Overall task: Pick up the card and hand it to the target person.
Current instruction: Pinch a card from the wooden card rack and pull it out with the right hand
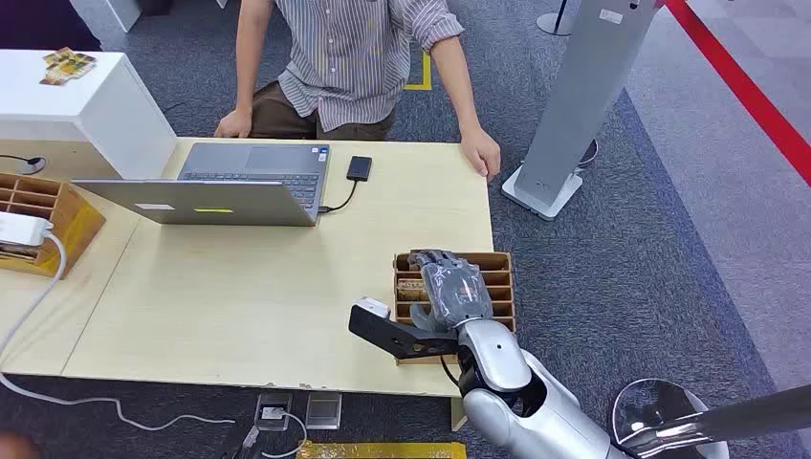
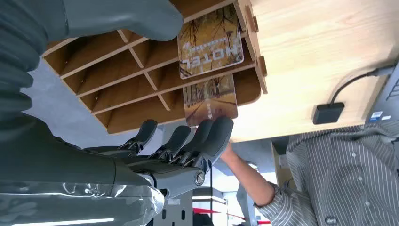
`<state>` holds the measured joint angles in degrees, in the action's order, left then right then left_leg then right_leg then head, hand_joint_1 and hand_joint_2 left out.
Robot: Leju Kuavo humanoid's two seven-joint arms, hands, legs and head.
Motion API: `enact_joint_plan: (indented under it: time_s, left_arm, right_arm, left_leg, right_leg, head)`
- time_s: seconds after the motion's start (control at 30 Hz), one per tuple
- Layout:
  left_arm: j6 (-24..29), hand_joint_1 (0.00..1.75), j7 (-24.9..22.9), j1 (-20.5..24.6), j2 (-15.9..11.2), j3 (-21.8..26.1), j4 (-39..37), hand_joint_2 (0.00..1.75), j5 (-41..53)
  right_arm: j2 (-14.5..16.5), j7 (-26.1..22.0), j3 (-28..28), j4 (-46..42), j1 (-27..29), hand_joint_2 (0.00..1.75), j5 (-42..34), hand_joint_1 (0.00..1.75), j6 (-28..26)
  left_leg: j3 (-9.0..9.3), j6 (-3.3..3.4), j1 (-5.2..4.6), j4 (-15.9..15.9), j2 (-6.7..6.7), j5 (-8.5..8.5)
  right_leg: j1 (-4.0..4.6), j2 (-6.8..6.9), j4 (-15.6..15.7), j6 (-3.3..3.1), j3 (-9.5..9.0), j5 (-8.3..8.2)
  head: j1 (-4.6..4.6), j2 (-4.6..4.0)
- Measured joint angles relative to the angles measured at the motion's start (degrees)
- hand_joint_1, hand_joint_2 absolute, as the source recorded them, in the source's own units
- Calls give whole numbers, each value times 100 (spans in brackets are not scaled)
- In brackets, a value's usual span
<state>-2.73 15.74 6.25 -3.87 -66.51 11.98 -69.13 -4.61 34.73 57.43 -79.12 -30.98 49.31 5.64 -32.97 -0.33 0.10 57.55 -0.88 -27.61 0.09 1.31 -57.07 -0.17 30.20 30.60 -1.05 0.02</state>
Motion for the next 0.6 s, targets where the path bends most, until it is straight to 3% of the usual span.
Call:
enact_joint_plan:
  time_s: [0.4, 0.6]
  left_arm:
    - [-17, 0, -17, 3, 0, -7, 0, 0, 2]
    - [-17, 0, -17, 3, 0, -7, 0, 0, 2]
  right_arm:
    - [31, -93, -1, 465, -1, 175, -77, 64, -93]
    - [61, -115, -4, 605, -17, 175, -77, 81, -126]
  left_leg:
    - [0, 0, 0, 0, 0, 0]
    - [1, 0, 0, 0, 0, 0]
  right_leg:
    - [0, 0, 0, 0, 0, 0]
    - [0, 0, 0, 0, 0, 0]
  head:
    - [0, 0]
    - [0, 0]
